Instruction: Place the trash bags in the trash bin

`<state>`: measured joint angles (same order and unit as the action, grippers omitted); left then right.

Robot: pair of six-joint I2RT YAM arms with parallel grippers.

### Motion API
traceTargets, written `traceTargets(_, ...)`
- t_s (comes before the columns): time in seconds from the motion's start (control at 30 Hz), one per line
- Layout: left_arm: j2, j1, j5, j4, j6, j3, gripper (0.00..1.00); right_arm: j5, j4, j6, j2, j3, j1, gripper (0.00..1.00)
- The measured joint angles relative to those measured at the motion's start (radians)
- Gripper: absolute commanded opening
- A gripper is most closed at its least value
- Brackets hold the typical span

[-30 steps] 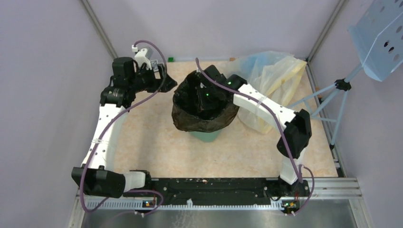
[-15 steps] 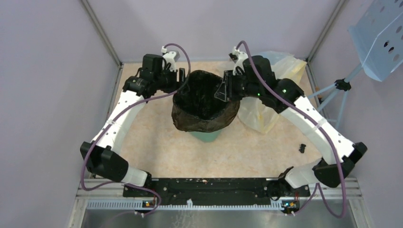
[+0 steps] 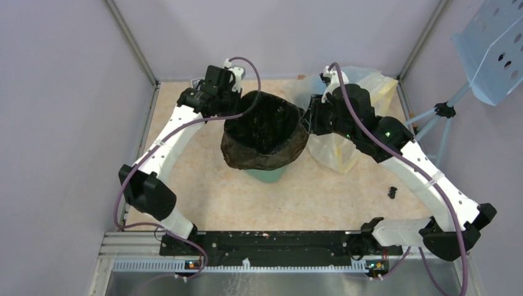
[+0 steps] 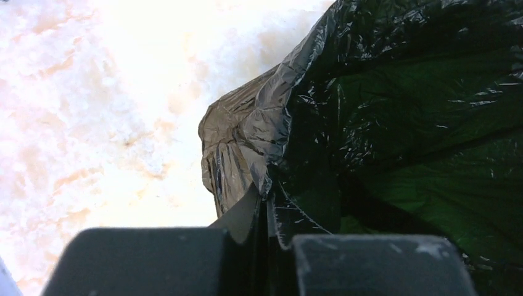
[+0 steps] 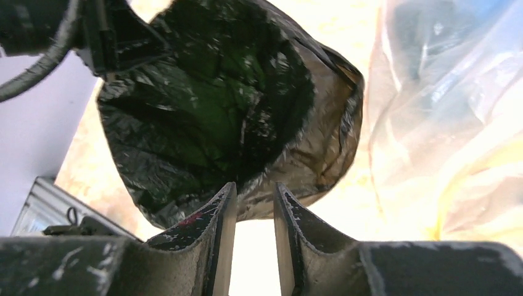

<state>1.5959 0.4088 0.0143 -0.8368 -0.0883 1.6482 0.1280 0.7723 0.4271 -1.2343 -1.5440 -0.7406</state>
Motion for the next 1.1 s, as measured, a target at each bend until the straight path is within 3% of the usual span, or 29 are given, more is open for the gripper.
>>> traceTargets(0.27, 0.153, -0.029, -0.111, -0.031, 0.014, 0.18, 0.0, 0.119, -0.065, -0.008, 0.087, 0.14, 0.004, 0.28)
traceTargets(0.47, 0.354, -0.099, -0.089, -0.033, 0.015, 0.429, 0.02, 0.176, -0.142, -0.005, 0.154, 0.253, 0.004, 0.28)
traceTargets(0.53, 0.411, -0.122, -0.077, -0.029, 0.013, 0.501, 0.1, 0.195, -0.167, -0.003, 0.176, 0.3, 0.004, 0.28)
traceTargets(0.57, 0.431, -0.131, -0.069, -0.024, 0.011, 0.526, 0.19, 0.204, -0.182, 0.002, 0.187, 0.325, 0.004, 0.28)
traceTargets(0.63, 0.46, -0.148, -0.055, -0.013, 0.006, 0.561, 0.48, 0.216, -0.208, 0.011, 0.207, 0.381, 0.004, 0.28)
traceTargets(0.87, 0.455, -0.166, 0.016, 0.021, -0.017, 0.562, 0.97, 0.22, -0.292, -0.002, 0.301, 0.579, 0.004, 0.4)
traceTargets(0.97, 0.391, -0.163, 0.041, 0.038, -0.032, 0.508, 0.99, 0.214, -0.332, -0.041, 0.357, 0.637, 0.004, 0.52)
traceTargets(1.1, 0.199, -0.16, 0.051, 0.094, -0.044, 0.348, 0.99, 0.209, -0.411, -0.101, 0.441, 0.719, 0.004, 0.82)
